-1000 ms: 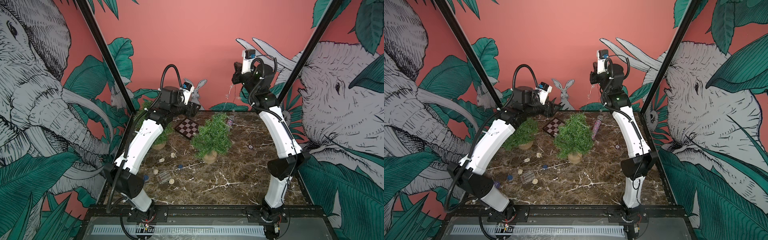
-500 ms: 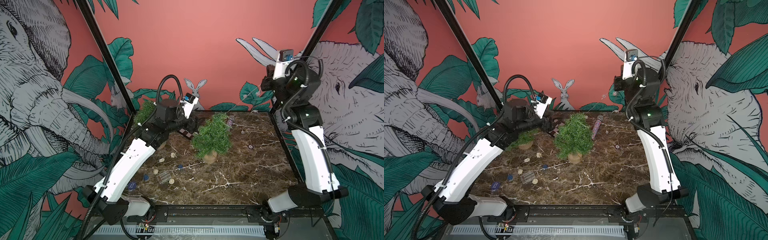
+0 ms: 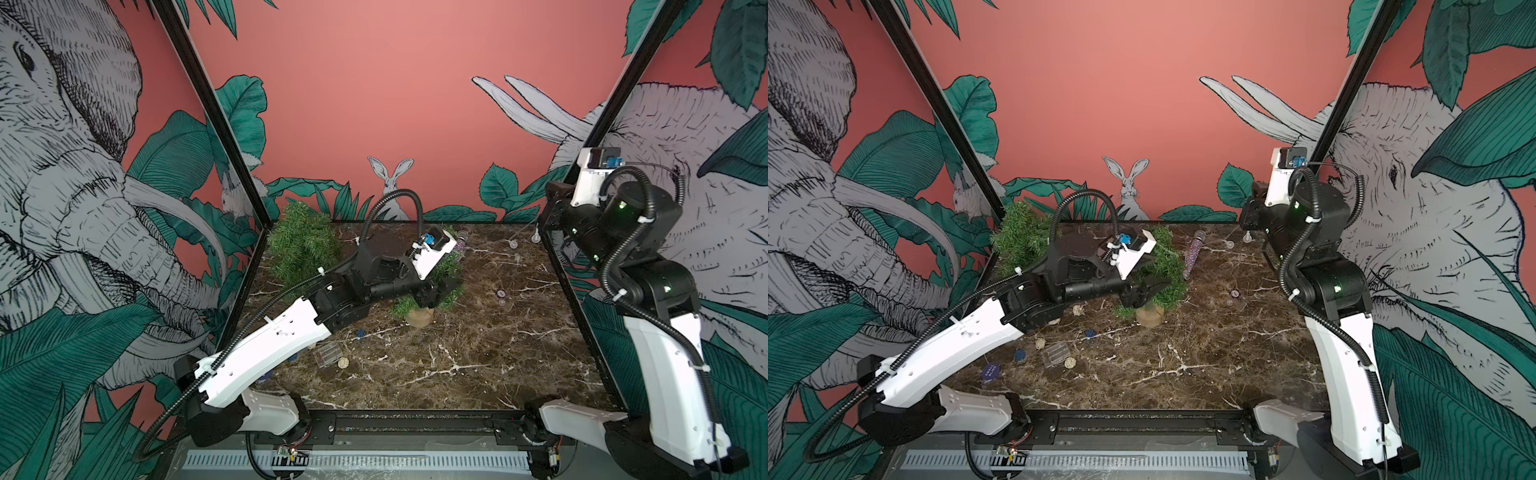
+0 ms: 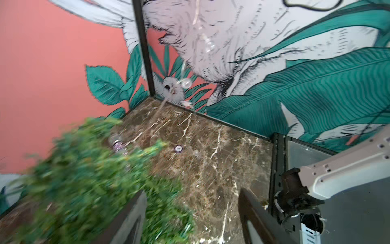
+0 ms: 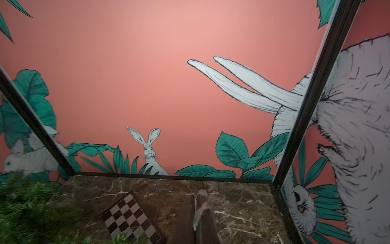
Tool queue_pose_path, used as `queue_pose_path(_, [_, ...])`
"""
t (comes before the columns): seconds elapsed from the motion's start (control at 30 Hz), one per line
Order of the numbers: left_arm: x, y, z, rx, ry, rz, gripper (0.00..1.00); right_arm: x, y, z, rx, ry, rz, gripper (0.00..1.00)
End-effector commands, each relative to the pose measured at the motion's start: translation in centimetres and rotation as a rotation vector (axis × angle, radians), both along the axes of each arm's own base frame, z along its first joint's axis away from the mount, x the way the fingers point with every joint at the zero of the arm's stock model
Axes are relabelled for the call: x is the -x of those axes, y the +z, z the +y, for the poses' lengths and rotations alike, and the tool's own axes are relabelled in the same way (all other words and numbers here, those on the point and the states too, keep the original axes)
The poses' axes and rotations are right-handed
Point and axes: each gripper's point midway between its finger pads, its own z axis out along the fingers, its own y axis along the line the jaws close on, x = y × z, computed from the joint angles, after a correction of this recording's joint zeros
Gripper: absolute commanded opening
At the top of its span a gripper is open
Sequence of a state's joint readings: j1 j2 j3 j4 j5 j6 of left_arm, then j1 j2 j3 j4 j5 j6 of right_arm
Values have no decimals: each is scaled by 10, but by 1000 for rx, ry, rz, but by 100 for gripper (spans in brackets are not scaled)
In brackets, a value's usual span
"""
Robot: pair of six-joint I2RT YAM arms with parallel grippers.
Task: Wrap string light around the christmas tree
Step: Wrap the light string around the Christmas tree.
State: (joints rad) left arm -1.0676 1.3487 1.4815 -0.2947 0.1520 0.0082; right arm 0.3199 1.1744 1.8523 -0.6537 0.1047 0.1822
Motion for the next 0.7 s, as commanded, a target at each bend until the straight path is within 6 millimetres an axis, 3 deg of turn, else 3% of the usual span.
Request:
queue_pose_path(0.0, [7,-9,-44,53,-51,-105,71,19,0,12,-125,71,29,0])
queue_pose_path(0.27, [-16,-48,-122,111,-19,-141,70,51,8,26,-226,180,26,0])
queue_pose_path(0.4, [-51,-63,-124,95,156,-217,74,64,16,34,-271,253,18,0])
queue_pose_path(0.53, [-67,-64,-128,123,208,-248,76,77,23,37,-306,300,-2,0])
queue_pose_path(0.6, [-65,-65,-137,128,169,-233,69,80,25,38,-315,313,-10,0])
queue_pose_path(0.67, [-53,-65,-144,145,96,-202,55,79,23,39,-314,317,-7,0])
